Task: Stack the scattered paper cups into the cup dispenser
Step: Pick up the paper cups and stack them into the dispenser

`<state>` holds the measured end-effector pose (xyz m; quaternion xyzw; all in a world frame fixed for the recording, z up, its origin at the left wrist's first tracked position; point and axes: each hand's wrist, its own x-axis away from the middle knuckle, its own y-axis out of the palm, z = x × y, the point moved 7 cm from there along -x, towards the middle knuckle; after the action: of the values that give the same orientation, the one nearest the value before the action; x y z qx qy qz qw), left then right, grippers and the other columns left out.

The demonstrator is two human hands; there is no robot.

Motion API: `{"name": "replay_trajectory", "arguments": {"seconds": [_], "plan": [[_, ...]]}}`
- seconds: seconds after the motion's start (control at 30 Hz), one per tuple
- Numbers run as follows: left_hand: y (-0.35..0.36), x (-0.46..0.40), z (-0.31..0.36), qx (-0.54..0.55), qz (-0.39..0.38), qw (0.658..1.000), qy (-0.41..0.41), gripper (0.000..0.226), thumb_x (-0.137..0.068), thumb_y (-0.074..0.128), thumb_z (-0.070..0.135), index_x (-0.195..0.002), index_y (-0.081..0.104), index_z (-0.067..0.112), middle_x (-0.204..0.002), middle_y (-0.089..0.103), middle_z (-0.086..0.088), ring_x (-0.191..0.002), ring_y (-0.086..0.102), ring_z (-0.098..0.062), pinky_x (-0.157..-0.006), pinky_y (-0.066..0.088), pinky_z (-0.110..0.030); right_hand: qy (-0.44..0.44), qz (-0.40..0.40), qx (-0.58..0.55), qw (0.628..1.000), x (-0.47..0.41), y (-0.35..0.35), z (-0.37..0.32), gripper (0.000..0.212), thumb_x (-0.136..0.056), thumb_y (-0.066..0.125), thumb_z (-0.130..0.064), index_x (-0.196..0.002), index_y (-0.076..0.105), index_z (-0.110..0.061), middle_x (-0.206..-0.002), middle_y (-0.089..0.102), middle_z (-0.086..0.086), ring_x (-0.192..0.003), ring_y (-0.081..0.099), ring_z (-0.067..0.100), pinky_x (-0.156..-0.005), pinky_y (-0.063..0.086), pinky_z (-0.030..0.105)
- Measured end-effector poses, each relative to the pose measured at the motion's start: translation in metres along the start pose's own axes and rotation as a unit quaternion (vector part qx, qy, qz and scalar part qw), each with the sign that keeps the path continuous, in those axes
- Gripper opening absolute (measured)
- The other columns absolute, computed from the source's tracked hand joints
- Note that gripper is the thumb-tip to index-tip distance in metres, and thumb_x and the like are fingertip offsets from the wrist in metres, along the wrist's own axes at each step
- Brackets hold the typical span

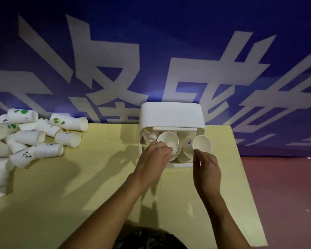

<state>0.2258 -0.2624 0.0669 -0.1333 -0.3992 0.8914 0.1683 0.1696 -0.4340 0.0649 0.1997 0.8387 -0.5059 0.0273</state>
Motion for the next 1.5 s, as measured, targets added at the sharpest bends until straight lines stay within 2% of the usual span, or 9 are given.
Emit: {"name": "replay_trajectory", "arguments": {"seconds": [0.17,0.3,0.47,0.53,0.73,0.93,1.23,1.4,1.5], "plan": [[0.031,-0.012,-0.001,-0.054,-0.074,0.995,-0.04,0.025,-0.096,0.046,0.014,-0.097,0.071,0.013,-0.094,0.063,-0.003,-0.095,0.052,-0.022,-0.074,0.042,-0.029,-0.006,-0.108,0.024,0.994,-0.01,0.023,0.021,0.016,-0.094,0.056,-0.008,-0.099,0.071,-0.009,-0.091,0.07,0.009,-0.093,0.059,0.031,-0.064,0.052,0.038],[0.052,-0.025,-0.006,-0.121,-0.133,0.982,-0.061,0.031,-0.1,0.042,0.015,-0.117,0.068,0.016,-0.115,0.063,-0.005,-0.108,0.052,-0.024,-0.091,0.045,-0.032,-0.034,-0.167,0.061,0.983,-0.017,0.042,0.027,0.017,-0.089,0.055,-0.003,-0.084,0.069,-0.009,-0.078,0.069,0.009,-0.081,0.057,0.035,-0.064,0.045,0.037],[0.071,-0.029,-0.013,-0.148,-0.161,0.972,-0.081,0.03,-0.1,0.042,0.018,-0.109,0.071,0.017,-0.109,0.065,-0.005,-0.104,0.052,-0.022,-0.086,0.048,-0.035,-0.044,-0.193,0.095,0.975,-0.019,0.055,0.03,0.018,-0.079,0.06,0.003,-0.069,0.062,-0.011,-0.063,0.063,0.006,-0.068,0.053,0.031,-0.06,0.04,0.034],[0.073,-0.027,-0.015,-0.125,-0.148,0.978,-0.084,0.028,-0.099,0.045,0.021,-0.113,0.07,0.017,-0.113,0.065,-0.004,-0.106,0.052,-0.022,-0.088,0.048,-0.035,-0.052,-0.177,0.089,0.979,-0.019,0.054,0.028,0.019,-0.077,0.063,0.004,-0.067,0.061,-0.012,-0.062,0.063,0.006,-0.065,0.055,0.033,-0.06,0.04,0.032],[0.033,0.001,-0.033,-0.054,-0.013,0.995,-0.087,0.025,-0.096,0.05,0.028,-0.116,0.065,0.022,-0.116,0.059,0.008,-0.105,0.051,-0.012,-0.084,0.045,-0.025,-0.07,-0.095,0.001,0.993,-0.01,0.044,-0.001,0.015,-0.084,0.07,-0.008,-0.097,0.071,-0.014,-0.095,0.072,0.002,-0.088,0.062,0.027,-0.073,0.053,0.037],[-0.036,0.073,-0.12,-0.045,0.044,0.974,-0.216,0.02,-0.093,0.053,0.028,-0.107,0.066,0.022,-0.105,0.065,0.006,-0.096,0.057,-0.015,-0.078,0.05,-0.033,-0.099,-0.215,-0.06,0.97,0.027,0.098,-0.078,0.012,-0.092,0.064,-0.02,-0.101,0.071,-0.019,-0.102,0.071,-0.001,-0.092,0.062,0.023,-0.071,0.053,0.034],[-0.161,0.216,-0.277,-0.004,0.163,0.897,-0.41,0.021,-0.088,0.063,0.02,-0.108,0.069,0.018,-0.102,0.07,0.001,-0.089,0.063,-0.019,-0.075,0.046,-0.026,-0.073,-0.372,-0.132,0.916,0.104,0.203,-0.227,0.015,-0.094,0.06,-0.021,-0.101,0.073,-0.017,-0.098,0.072,-0.006,-0.084,0.065,0.009,-0.076,0.052,0.028],[-0.202,0.304,-0.367,0.153,0.253,0.774,-0.56,0.019,-0.089,0.062,0.017,-0.105,0.069,0.01,-0.106,0.07,-0.007,-0.101,0.062,-0.026,-0.087,0.045,-0.029,-0.051,-0.42,-0.117,0.898,0.147,0.26,-0.307,0.016,-0.093,0.06,-0.019,-0.103,0.074,-0.017,-0.098,0.073,-0.004,-0.088,0.065,0.011,-0.08,0.051,0.029],[-0.232,0.352,-0.398,0.105,0.3,0.744,-0.587,0.017,-0.086,0.064,0.014,-0.102,0.065,0.009,-0.105,0.066,-0.011,-0.097,0.061,-0.031,-0.083,0.045,-0.033,-0.053,-0.445,-0.107,0.888,0.167,0.292,-0.353,0.018,-0.093,0.06,-0.02,-0.107,0.073,-0.018,-0.1,0.073,-0.005,-0.089,0.064,0.01,-0.079,0.048,0.023]]}}
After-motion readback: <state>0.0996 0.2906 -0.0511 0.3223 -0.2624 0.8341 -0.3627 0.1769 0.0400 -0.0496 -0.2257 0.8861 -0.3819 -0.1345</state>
